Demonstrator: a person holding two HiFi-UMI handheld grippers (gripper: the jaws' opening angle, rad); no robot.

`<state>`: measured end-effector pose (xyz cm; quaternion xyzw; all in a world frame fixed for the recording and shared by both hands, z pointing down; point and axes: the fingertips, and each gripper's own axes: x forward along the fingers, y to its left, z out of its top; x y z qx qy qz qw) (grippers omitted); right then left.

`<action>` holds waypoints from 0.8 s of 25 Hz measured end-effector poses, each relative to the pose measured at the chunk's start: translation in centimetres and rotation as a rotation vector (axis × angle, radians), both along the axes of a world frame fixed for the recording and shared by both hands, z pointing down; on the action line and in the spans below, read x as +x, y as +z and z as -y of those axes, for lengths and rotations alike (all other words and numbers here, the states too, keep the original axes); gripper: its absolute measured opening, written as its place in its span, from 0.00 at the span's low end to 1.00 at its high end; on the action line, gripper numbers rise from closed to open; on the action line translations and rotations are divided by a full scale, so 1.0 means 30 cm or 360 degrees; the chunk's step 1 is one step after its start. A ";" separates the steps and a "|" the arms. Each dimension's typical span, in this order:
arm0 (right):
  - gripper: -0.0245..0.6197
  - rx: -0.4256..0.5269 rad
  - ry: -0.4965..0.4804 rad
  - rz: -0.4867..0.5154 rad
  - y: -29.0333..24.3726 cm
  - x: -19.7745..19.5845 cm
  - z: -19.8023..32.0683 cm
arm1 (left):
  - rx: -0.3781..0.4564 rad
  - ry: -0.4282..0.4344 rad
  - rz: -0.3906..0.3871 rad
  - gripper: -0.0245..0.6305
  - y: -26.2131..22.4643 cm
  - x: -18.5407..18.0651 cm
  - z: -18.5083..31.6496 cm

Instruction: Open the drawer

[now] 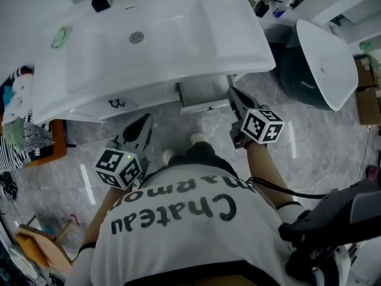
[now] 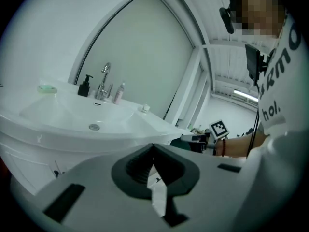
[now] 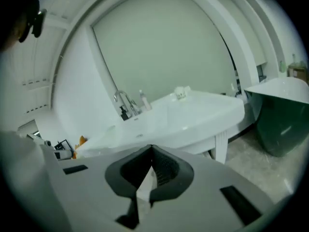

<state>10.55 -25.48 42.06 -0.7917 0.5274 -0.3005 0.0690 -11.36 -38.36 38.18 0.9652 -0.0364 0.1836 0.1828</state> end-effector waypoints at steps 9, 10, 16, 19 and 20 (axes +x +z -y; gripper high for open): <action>0.05 0.0198 -0.0183 -0.0386 -0.341 -0.043 -0.014 | 0.0073 -0.0058 -0.0114 0.05 -0.095 0.029 -0.033; 0.05 0.0203 -0.0190 -0.0381 -0.347 -0.032 -0.023 | 0.0086 -0.0072 -0.0115 0.05 -0.105 0.025 -0.044; 0.05 0.0162 -0.0275 -0.0333 -0.333 0.008 -0.112 | 0.0087 -0.0269 -0.0132 0.05 -0.136 0.001 -0.122; 0.05 0.0137 -0.0347 -0.0355 -0.321 0.011 -0.178 | 0.0098 -0.0361 -0.0156 0.05 -0.143 0.000 -0.174; 0.05 0.0131 -0.0370 -0.0372 -0.319 0.012 -0.200 | 0.0098 -0.0390 -0.0167 0.05 -0.145 -0.001 -0.192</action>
